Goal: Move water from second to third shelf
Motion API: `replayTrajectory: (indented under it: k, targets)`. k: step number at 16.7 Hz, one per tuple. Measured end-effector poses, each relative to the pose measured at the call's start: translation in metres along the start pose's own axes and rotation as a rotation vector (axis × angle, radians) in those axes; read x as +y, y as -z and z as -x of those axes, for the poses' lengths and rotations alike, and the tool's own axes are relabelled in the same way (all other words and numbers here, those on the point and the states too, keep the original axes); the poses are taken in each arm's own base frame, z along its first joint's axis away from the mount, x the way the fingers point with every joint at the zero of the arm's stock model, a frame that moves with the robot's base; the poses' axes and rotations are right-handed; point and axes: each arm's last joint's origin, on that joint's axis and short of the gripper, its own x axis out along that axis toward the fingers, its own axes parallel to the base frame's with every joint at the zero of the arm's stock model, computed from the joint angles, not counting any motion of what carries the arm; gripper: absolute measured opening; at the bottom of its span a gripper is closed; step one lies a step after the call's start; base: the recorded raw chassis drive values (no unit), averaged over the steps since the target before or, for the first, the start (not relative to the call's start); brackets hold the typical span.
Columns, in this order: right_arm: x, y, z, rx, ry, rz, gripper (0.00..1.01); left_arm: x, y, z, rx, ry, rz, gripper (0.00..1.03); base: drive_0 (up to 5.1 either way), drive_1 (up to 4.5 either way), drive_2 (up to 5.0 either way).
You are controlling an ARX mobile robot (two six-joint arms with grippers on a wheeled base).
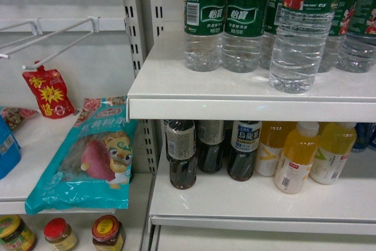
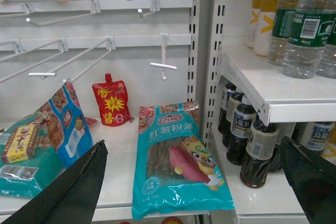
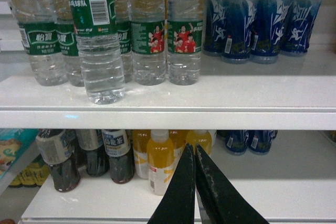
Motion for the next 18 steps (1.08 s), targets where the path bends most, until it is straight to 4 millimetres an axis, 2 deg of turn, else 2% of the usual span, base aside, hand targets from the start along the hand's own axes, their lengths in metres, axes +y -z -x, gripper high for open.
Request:
replayTrajectory:
  k: [3, 4, 11, 18]
  targets:
    - [0.0000, -0.0005, 0.0001, -0.005, 0.000, 0.000, 0.02, 0.0000, -0.0002, 0.0000, -0.001, 0.000, 0.000, 0.98, 0.0, 0.00, 0.0]
    - [0.0000, -0.0005, 0.0001, -0.005, 0.000, 0.000, 0.08, 0.0000, -0.0002, 0.0000, -0.001, 0.000, 0.000, 0.98, 0.0, 0.00, 0.0]
    - [0.0000, -0.0005, 0.0001, -0.005, 0.000, 0.000, 0.98, 0.0000, -0.0001, 0.0000, 0.000, -0.001, 0.000, 0.98, 0.0, 0.00, 0.0]
    - [0.0000, -0.0005, 0.0001, -0.005, 0.000, 0.000, 0.98, 0.0000, 0.0000, 0.0000, 0.000, -0.001, 0.000, 0.98, 0.0, 0.00, 0.0]
